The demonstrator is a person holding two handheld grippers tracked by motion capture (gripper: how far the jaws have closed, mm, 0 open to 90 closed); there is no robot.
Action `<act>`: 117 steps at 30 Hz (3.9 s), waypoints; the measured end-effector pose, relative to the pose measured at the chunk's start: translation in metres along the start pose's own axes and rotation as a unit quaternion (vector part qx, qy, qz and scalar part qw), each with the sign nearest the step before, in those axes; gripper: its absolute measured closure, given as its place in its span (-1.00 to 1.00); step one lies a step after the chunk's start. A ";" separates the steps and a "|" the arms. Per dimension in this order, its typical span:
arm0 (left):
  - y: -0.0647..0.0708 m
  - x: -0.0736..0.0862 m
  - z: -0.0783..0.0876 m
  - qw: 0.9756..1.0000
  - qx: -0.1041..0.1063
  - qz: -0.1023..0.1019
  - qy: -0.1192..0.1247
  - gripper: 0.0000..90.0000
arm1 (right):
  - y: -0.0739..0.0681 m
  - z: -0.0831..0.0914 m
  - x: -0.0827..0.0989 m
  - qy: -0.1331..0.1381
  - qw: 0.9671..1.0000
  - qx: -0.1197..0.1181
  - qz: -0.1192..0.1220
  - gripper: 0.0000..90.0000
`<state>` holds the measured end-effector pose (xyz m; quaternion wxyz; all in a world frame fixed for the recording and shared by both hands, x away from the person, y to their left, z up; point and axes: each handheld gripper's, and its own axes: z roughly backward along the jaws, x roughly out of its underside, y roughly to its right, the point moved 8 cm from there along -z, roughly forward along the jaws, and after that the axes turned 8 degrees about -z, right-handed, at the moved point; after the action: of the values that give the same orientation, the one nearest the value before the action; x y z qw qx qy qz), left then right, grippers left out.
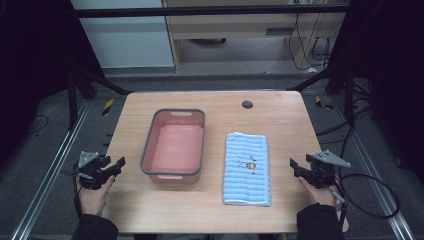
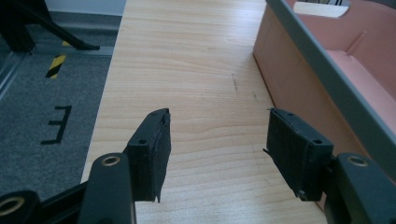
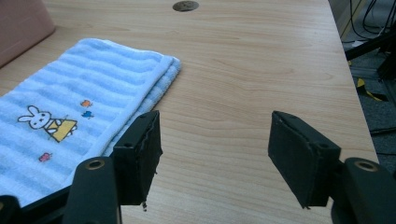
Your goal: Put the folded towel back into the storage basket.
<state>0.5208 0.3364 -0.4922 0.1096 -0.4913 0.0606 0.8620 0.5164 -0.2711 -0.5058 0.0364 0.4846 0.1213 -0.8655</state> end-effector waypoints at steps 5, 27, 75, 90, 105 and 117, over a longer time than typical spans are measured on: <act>0.010 -0.010 0.007 1.000 0.015 -0.011 0.007 -0.20 | -0.003 0.003 -0.004 0.003 1.000 -0.004 0.002 -0.27; 0.071 -0.052 0.042 0.993 0.070 -0.065 0.063 -0.26 | -0.016 0.015 -0.028 0.032 0.999 -0.018 0.011 -0.33; 0.234 -0.068 0.014 0.970 0.185 -0.145 0.063 -0.17 | -0.063 0.000 -0.091 0.033 0.997 -0.058 0.042 -0.46; 0.279 -0.056 0.001 0.962 0.210 -0.167 0.047 -0.15 | -0.062 -0.016 -0.087 0.018 0.998 -0.047 0.050 -0.48; 0.308 -0.032 -0.015 0.956 0.225 -0.187 0.018 -0.03 | -0.059 -0.035 -0.078 -0.004 0.998 -0.042 0.043 -0.44; 0.319 -0.013 -0.028 0.954 0.230 -0.190 -0.005 0.07 | -0.059 -0.051 -0.067 -0.019 0.998 -0.046 0.036 -0.40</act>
<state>0.4716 0.0195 -0.4965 0.3821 -0.4511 0.1625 0.7900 0.5831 -0.2055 -0.4644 0.0918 0.4702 0.1426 -0.8661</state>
